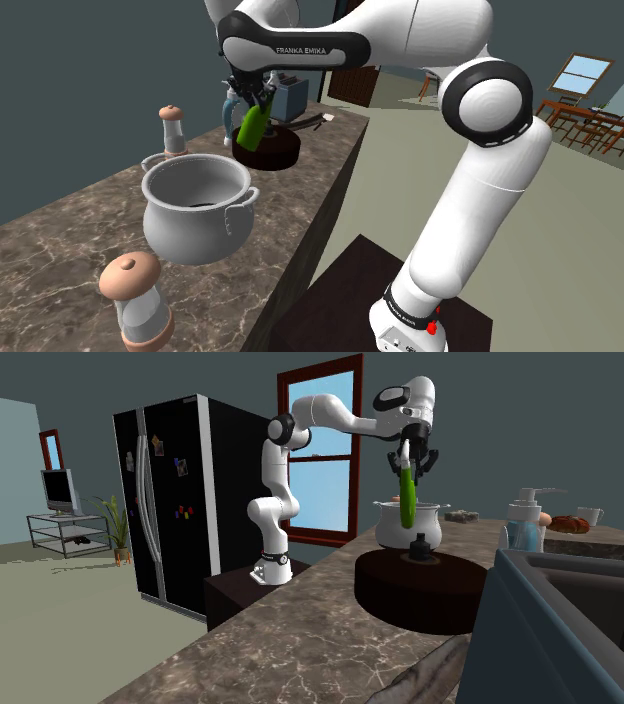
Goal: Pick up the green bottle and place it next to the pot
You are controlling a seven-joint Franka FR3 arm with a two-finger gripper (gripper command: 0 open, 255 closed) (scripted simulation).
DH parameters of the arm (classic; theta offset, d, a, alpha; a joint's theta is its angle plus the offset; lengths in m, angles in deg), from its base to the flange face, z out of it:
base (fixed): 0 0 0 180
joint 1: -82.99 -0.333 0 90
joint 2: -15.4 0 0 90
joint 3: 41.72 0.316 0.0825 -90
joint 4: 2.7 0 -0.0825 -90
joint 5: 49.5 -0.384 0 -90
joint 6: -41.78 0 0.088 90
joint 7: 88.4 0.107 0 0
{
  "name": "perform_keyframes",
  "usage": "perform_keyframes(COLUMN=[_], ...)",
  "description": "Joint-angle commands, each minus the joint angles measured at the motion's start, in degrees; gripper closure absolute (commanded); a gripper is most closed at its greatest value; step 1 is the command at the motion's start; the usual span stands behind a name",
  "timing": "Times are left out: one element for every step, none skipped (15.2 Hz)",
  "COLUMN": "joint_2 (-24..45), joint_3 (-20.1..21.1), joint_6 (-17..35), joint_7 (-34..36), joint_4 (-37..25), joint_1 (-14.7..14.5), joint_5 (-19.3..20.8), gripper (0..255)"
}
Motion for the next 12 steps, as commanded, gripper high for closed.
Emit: perform_keyframes(joint_2=[-0.01,-0.08,-0.14,-0.18,-0.21,-0.22,-0.23,-0.22,-0.19,-0.16,-0.11,-0.05], joint_3=[-0.12,-0.15,-0.18,-0.21,-0.24,-0.27,-0.29,-0.32,-0.35,-0.37,-0.40,-0.42], joint_6=[1.56,2.24,2.92,3.59,4.26,4.92,5.58,6.23,6.88,7.52,8.16,8.80], joint_7=[0.62,0.95,1.27,1.60,1.93,2.27,2.60,2.94,3.28,3.63,3.97,4.32], joint_4=[1.63,2.45,3.25,4.04,4.81,5.56,6.29,7.01,7.72,8.41,9.08,9.74], joint_1=[0.14,0.18,0.22,0.25,0.29,0.32,0.35,0.38,0.41,0.44,0.47,0.49], joint_5=[0.09,0.13,0.17,0.22,0.29,0.35,0.43,0.52,0.61,0.71,0.82,0.94], gripper=[255,255,255,255,255,255,255,255,255,255,255,255])
